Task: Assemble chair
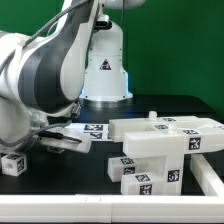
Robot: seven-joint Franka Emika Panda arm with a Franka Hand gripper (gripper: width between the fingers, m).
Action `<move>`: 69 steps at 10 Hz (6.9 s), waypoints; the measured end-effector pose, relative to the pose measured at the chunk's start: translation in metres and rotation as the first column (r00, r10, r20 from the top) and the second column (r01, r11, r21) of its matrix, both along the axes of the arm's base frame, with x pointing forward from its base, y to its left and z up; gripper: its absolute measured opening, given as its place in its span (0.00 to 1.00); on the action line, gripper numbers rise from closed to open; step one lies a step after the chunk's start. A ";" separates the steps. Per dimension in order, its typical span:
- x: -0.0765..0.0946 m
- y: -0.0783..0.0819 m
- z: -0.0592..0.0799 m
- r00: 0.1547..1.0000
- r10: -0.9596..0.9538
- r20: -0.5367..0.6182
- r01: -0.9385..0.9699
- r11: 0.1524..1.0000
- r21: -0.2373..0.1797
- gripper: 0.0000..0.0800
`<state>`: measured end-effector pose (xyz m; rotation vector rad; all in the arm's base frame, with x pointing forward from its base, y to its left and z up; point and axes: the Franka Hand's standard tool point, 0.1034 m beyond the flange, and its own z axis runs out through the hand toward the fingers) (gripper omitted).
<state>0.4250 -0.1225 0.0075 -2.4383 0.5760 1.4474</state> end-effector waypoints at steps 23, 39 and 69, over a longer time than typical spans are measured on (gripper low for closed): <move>0.177 0.155 0.169 0.052 0.424 0.904 0.099 0.899 -0.427 0.35; 0.177 0.201 0.130 0.003 0.445 0.895 0.084 0.892 -0.444 0.35; 0.178 0.202 0.131 0.275 0.414 0.868 -0.063 0.908 -0.413 0.81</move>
Offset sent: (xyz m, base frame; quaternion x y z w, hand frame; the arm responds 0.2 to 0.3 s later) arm 0.0304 -0.0119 0.1000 -0.0345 0.1846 -0.0401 0.9814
